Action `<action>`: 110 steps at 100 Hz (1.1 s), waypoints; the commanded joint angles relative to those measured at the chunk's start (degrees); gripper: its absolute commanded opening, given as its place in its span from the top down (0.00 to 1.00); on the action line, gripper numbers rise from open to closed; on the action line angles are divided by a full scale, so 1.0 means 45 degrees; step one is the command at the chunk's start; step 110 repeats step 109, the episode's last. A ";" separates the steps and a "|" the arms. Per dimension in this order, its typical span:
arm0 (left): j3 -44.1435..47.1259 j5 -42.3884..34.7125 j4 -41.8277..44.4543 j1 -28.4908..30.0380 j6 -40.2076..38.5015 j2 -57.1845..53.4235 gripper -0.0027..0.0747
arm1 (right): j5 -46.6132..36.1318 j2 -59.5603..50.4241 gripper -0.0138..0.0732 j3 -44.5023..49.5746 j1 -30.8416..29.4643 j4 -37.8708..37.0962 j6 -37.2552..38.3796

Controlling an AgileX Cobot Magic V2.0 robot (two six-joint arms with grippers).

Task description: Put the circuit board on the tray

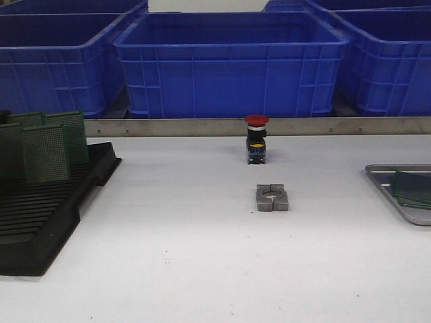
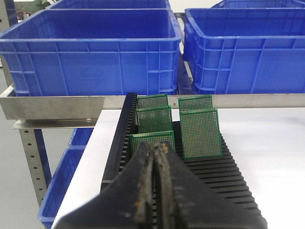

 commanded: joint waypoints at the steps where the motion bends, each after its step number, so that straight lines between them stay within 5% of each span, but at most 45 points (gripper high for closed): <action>1: 0.0253 -0.0994 -0.0073 -0.0004 -0.0076 -0.0334 0.99 | -0.0602 -0.0647 0.91 0.0107 -0.0084 -0.2078 0.2282; 36: 0.0253 -0.0994 -0.0073 -0.0004 -0.0076 -0.0334 0.99 | 0.0980 -0.0948 0.91 0.0107 -0.0044 -0.2079 0.2216; 110: 0.0253 -0.0994 -0.0073 -0.0004 -0.0076 -0.0334 0.99 | 0.0985 -0.0948 0.91 0.0095 -0.0044 -0.2052 0.2216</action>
